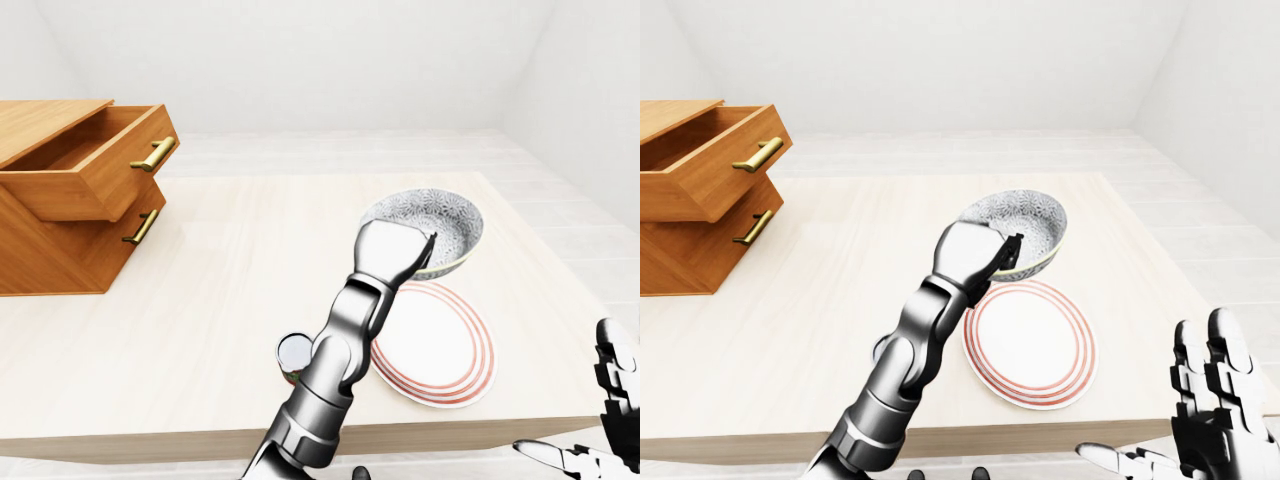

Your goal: Put the bowl on the plate.

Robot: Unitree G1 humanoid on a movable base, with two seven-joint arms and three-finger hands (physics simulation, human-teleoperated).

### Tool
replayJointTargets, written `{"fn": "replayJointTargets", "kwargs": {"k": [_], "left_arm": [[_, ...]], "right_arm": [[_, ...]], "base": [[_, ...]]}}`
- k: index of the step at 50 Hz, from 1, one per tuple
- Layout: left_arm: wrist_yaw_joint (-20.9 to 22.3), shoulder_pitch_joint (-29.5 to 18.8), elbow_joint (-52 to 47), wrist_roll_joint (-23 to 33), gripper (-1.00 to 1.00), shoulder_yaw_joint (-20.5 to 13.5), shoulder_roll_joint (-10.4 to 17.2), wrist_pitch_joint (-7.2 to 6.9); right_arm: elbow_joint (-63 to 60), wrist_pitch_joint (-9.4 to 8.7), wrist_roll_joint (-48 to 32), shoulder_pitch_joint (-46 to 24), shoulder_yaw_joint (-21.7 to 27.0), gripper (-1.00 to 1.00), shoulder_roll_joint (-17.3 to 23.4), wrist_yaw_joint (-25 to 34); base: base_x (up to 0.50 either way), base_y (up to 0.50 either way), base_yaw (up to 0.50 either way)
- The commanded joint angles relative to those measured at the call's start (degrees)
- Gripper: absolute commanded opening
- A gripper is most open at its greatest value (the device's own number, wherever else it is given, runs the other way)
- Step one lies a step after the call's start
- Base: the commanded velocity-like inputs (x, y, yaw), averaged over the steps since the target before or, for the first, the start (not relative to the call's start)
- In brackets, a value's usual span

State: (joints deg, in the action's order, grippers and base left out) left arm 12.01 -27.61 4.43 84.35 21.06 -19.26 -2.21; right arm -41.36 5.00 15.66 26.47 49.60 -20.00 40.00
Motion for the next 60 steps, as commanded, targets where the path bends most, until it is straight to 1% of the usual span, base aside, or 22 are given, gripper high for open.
{"fn": "replayJointTargets", "kwargs": {"k": [1, 7, 10, 11, 12, 15, 16, 17, 18, 19, 20, 22, 24, 29, 30, 38, 43, 45, 46, 48, 55, 60], "left_arm": [[-9.5, 4.6, 3.7, 3.6, -1.0, 4.8, -0.7, 1.71], [-17.2, 6.6, 9.0, 7.0, -1.0, 6.6, -0.7, 1.8], [-18.0, 7.8, 9.5, 7.1, -1.0, 7.0, -0.7, 2.39], [-22.9, 6.8, 11.6, 9.3, -1.0, 7.3, -0.7, 1.9], [-25.3, 6.3, 13.3, 9.8, -1.0, 7.0, -0.7, 1.93], [-26.7, 5.8, 16.2, 9.9, -1.0, 6.0, -0.7, 2.36], [-28.9, 5.1, 16.7, 10.7, -1.0, 5.7, -0.7, 1.78], [-29.1, 4.8, 17.6, 10.8, -1.0, 5.4, -0.7, 1.61], [-30.9, 4.6, 18.3, 11.8, -1.0, 5.4, -0.7, 0.62], [-33.8, 3.9, 19.9, 13.8, -1.0, 5.3, -0.7, -1.51], [-36.5, 3.5, 22.4, 15.8, -1.0, 5.9, -0.7, -2.14], [-39.1, 3.7, 24.4, 17.1, -1.0, 6.0, -0.7, -2.79], [-40.4, 3.5, 25.5, 17.8, -1.0, 5.9, -0.7, -2.79], [-40.7, 4.7, 26.6, 19.2, -1.0, 7.1, -0.7, -2.79], [-39.2, 5.5, 26.5, 19.5, -1.0, 7.8, -0.7, -2.53], [-38.5, 12.5, 19.6, 21.4, -1.0, 12.1, -0.7, -2.79], [-39.0, 14.4, 18.5, 20.6, -1.0, 12.7, -0.7, -2.2], [-38.4, 15.8, 16.7, 20.9, -1.0, 13.8, -0.7, -2.2], [-39.4, 16.7, 15.2, 21.8, -1.0, 14.9, -0.7, -2.72], [-38.0, 19.3, 12.7, 21.7, -1.0, 16.8, -0.7, -2.06], [-36.5, 24.3, 5.3, 22.7, -1.0, 22.4, 2.0, -2.79], [-36.4, 24.6, 4.3, 21.8, -1.0, 23.1, 2.6, -2.79]], "right_arm": [[1.5, 0.0, 0.7, -0.2, 0.6, 1.0, 0.0, 0.0], [1.2, 0.0, 5.5, 0.3, 5.3, 1.0, 1.1, 0.0], [1.7, 0.0, 6.6, -0.3, 6.9, 1.0, 2.1, 0.0], [1.9, 0.0, 6.0, -1.0, 7.4, 1.0, 1.9, 0.0], [2.8, 0.0, 3.3, -1.8, 7.1, 1.0, 1.3, 0.0], [7.3, 0.0, -0.5, -2.7, 6.1, 1.0, 0.0, 0.0], [8.7, 0.0, 1.5, -2.5, 6.2, 1.0, 0.0, 0.0], [9.4, 0.0, 3.3, -2.2, 6.3, 1.0, 0.2, 0.0], [10.1, 0.0, 4.2, -1.9, 6.4, 1.0, 0.4, 0.0], [10.3, 0.0, 5.8, -1.2, 6.3, 1.0, 0.7, 0.0], [10.2, 0.0, 7.9, -0.7, 6.5, 1.0, 0.8, 0.0], [11.0, 0.0, 8.6, -0.5, 6.5, 1.0, 1.0, 0.0], [11.9, 0.0, 7.6, -1.3, 6.2, 1.0, 1.4, 0.0], [12.7, 0.0, 5.7, -1.8, 4.1, 1.0, 1.8, 0.0], [12.4, 0.0, 6.1, -1.5, 4.0, 1.0, 2.0, 0.0], [11.3, 0.0, 6.9, -0.6, 4.4, 1.0, 2.3, 0.0], [12.7, 0.0, 5.1, -1.6, 3.8, 1.0, 2.4, 0.0], [14.2, 0.0, 3.2, -2.4, 3.0, 1.0, 2.9, 0.0], [14.7, 0.0, 3.0, -2.6, 2.7, 1.0, 3.2, 0.0], [14.7, 0.0, 3.0, -2.4, 2.1, 1.0, 3.6, 0.0], [13.5, 0.0, 1.6, -1.8, 0.2, 1.0, 3.4, 0.0], [14.2, 0.0, 0.9, -2.2, -0.2, 1.0, 4.3, -0.6]], "base": [[0.0, 0.0, 0.0], [0.0, 0.0, 0.0], [0.0, 0.0, 0.0], [0.0, 0.0, 0.0], [0.0, 0.0, 0.0], [0.0, 0.0, 0.0], [0.0, 0.0, 0.0], [0.0, 0.0, 0.0], [0.0, 0.0, 0.0], [0.0, 0.0, 0.0], [0.0, 0.0, 0.0], [0.0, 0.0, 0.0], [0.0, 0.0, 0.0], [0.0, 0.0, 0.0], [0.0, 0.0, 0.0], [0.0, 0.0, 0.0], [0.0, 0.0, 0.0], [0.0, 0.0, 0.0], [0.0, 0.0, 0.0], [0.0, 0.0, 0.0], [0.0, 0.0, 0.0], [0.0, 0.0, 0.0]]}}
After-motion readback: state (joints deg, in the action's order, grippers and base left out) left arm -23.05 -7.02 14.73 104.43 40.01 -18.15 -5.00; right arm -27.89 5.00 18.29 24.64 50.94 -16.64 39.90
